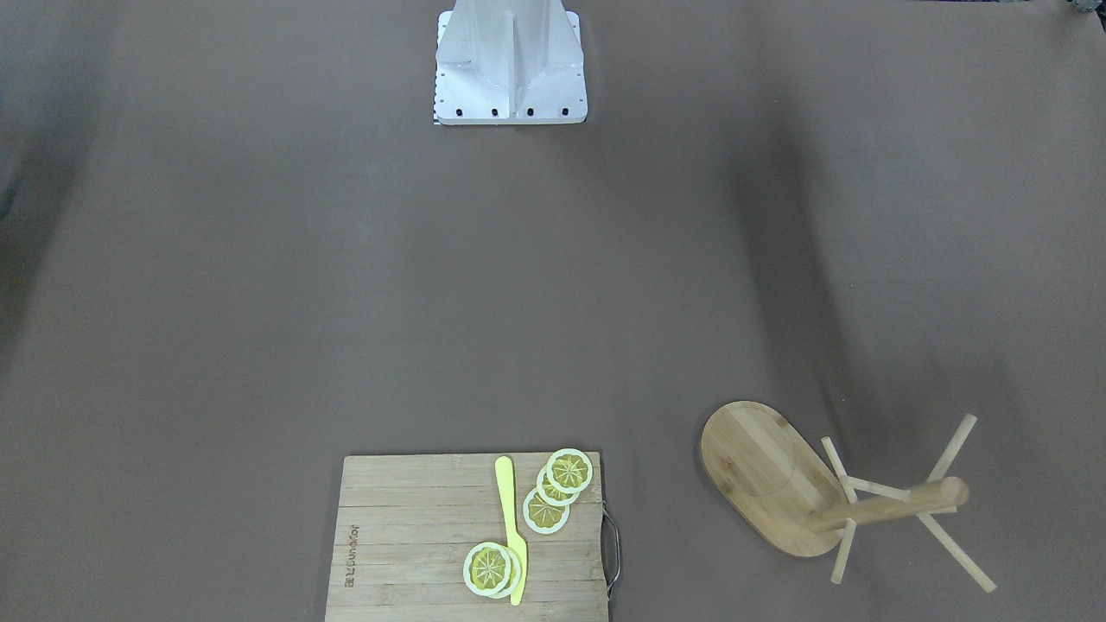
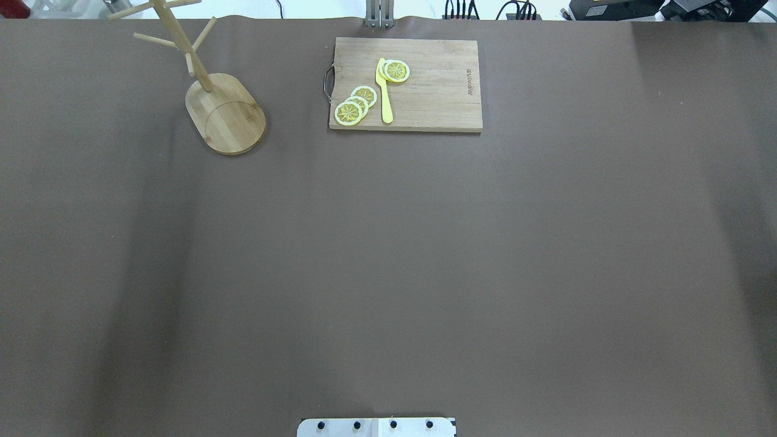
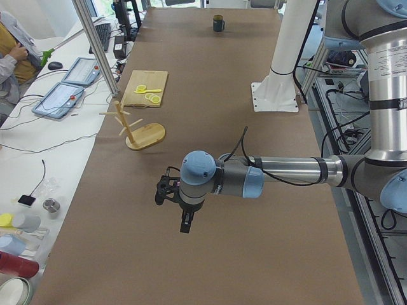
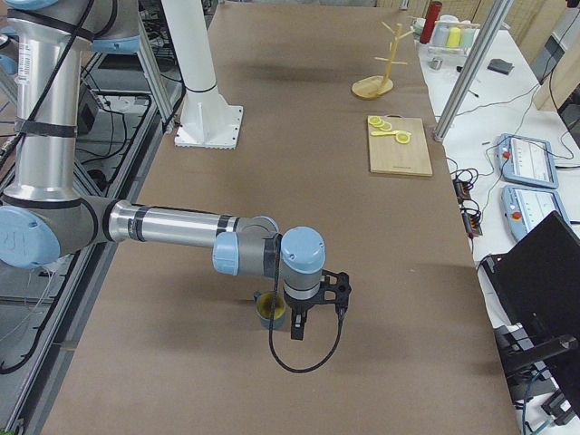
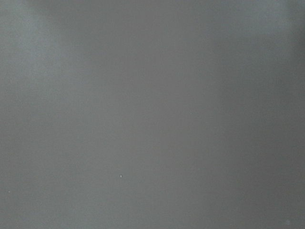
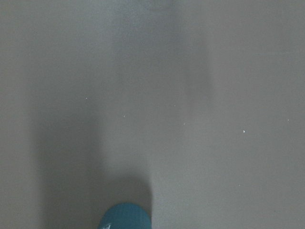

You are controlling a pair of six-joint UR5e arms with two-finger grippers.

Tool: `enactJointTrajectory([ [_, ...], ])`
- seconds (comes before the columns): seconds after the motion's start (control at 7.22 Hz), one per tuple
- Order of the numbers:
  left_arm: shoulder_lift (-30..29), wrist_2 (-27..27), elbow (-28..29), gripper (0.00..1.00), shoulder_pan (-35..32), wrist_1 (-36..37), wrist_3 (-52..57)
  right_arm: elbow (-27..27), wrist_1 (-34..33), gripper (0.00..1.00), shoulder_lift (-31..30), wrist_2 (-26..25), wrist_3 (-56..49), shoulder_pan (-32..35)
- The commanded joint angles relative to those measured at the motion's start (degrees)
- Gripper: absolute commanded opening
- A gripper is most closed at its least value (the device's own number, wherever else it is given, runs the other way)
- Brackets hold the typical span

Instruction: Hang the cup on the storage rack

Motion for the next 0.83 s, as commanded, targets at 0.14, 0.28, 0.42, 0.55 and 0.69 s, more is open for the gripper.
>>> enactJointTrajectory([
  [0.14,-0.14,0.00,-0.04,0.98,0.11,-0.26,0.17,-0.21,0.28,1.00,0.01,0.45,0.29,0.00],
  [0.28,0.21,0.00,0.22,0.98,0.02,-0.61,0.26,-0.21,0.10,1.00,0.01,0.54,0.29,0.00],
  [0.42,0.30,0.08,0.31,0.98,0.02,-0.62,0.26,-0.21,0.19,1.00,-0.08,0.80,0.37,0.00],
  [0.55,0.30,0.09,0.31,0.98,0.11,-0.62,-0.26,-0.21,0.19,1.00,-0.51,0.89,0.29,0.00],
  [0.69,0.38,0.17,0.22,0.98,0.11,-0.53,-0.36,-0.12,0.54,1.00,-0.69,0.89,0.46,0.00],
])
